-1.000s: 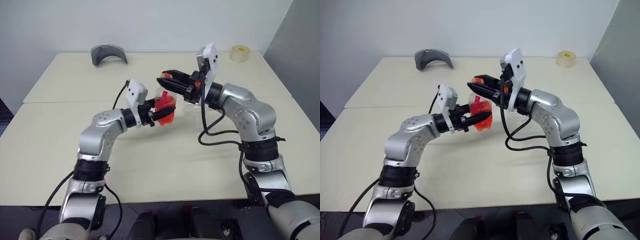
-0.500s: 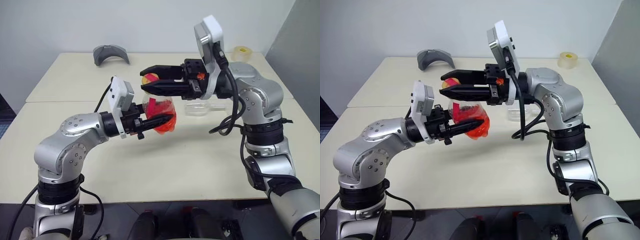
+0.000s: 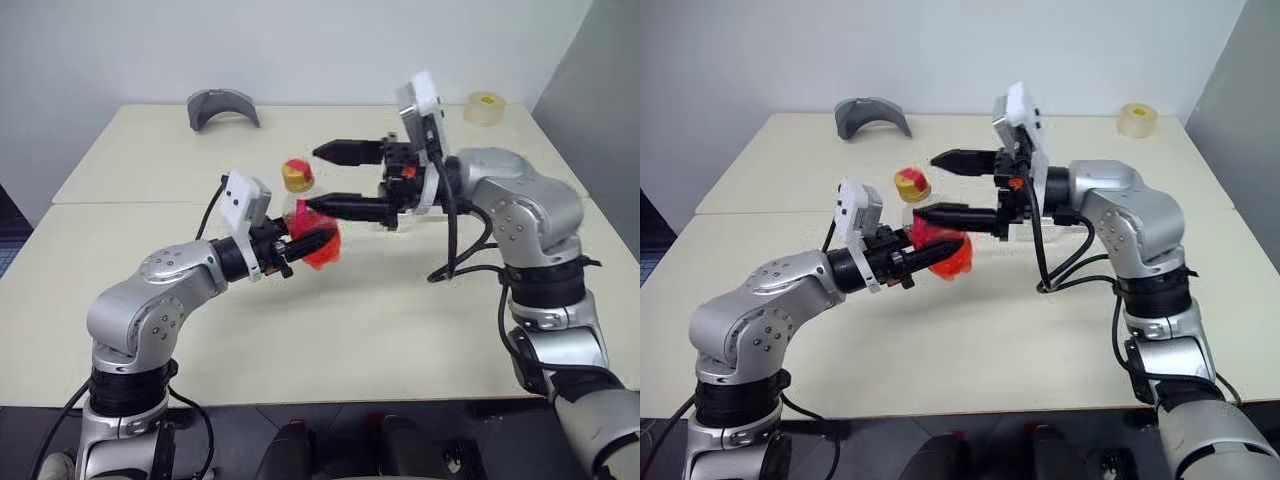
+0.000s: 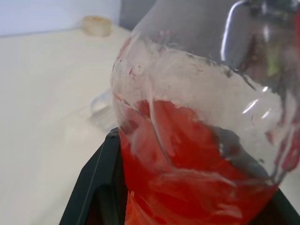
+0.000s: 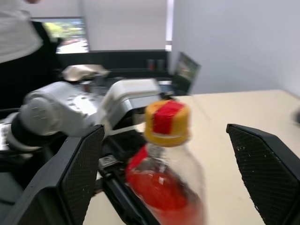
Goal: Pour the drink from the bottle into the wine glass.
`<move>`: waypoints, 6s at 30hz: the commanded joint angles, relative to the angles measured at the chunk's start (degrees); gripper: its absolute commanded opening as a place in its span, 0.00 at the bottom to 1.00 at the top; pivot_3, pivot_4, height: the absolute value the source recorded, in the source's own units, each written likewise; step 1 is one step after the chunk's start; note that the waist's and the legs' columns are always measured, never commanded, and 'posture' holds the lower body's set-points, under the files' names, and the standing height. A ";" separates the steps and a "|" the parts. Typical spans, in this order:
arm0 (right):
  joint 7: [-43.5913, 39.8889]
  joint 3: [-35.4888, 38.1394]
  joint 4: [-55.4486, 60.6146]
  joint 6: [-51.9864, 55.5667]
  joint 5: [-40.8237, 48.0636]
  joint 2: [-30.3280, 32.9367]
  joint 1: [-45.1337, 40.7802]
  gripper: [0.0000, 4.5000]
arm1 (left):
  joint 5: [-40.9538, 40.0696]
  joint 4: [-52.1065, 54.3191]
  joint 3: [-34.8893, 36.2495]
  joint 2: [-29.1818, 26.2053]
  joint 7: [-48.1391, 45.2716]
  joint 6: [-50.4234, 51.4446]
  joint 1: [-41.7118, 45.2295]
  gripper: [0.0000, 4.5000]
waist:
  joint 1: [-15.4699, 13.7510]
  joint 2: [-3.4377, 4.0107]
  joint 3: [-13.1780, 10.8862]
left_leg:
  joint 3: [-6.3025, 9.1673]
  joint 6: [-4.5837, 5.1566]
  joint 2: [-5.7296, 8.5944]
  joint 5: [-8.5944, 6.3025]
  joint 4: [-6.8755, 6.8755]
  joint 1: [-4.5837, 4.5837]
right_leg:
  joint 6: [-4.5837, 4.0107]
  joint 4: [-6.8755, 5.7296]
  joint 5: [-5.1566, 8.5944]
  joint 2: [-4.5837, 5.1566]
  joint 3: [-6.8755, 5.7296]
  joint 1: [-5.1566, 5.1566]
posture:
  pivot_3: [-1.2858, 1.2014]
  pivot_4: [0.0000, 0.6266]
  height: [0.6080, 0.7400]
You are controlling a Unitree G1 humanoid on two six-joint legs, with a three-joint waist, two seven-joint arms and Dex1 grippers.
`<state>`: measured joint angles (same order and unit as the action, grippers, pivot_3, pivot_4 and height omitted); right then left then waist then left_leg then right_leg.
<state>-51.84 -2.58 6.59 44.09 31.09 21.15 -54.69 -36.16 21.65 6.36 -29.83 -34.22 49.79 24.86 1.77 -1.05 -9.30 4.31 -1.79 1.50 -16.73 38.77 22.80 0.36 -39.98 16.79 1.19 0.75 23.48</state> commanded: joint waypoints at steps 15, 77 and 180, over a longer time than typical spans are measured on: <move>20.43 -2.62 4.86 -1.85 -6.19 -9.79 1.49 1.00 | 9.94 -17.68 -6.16 4.96 -3.73 -15.70 11.39 0.43 | 0.05 0.00 0.00 | -0.04 -0.10 0.02 0.06 0.01 0.02 | 0.00 0.01 0.00 0.00 0.02 0.01 | 0.52 0.24 1.00; -19.52 -4.11 -22.17 -13.13 -4.52 1.85 -4.12 0.88 | -12.37 14.37 10.09 -7.91 1.56 7.20 -9.49 0.39 | -0.28 0.04 -0.04 | 0.04 -0.09 -0.01 0.04 0.03 0.03 | -0.01 0.09 -0.01 0.02 -0.05 -0.05 | 0.52 0.24 1.00; 15.40 2.60 -4.58 -4.26 -0.37 -8.66 0.06 1.00 | 9.46 -20.35 -3.80 7.67 -8.50 -19.17 11.58 0.37 | 0.03 0.15 -0.11 | -0.05 -0.10 0.01 0.05 0.04 0.05 | -0.01 0.00 -0.01 0.00 0.02 0.02 | 0.52 0.24 1.00</move>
<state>-36.49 -1.12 1.38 41.35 30.40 12.73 -52.74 -26.26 0.87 1.91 -22.29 -42.16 32.53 34.50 1.80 -0.90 -9.41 4.26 -1.89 1.51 -16.68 38.80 22.85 0.35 -39.98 16.78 1.19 0.76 23.51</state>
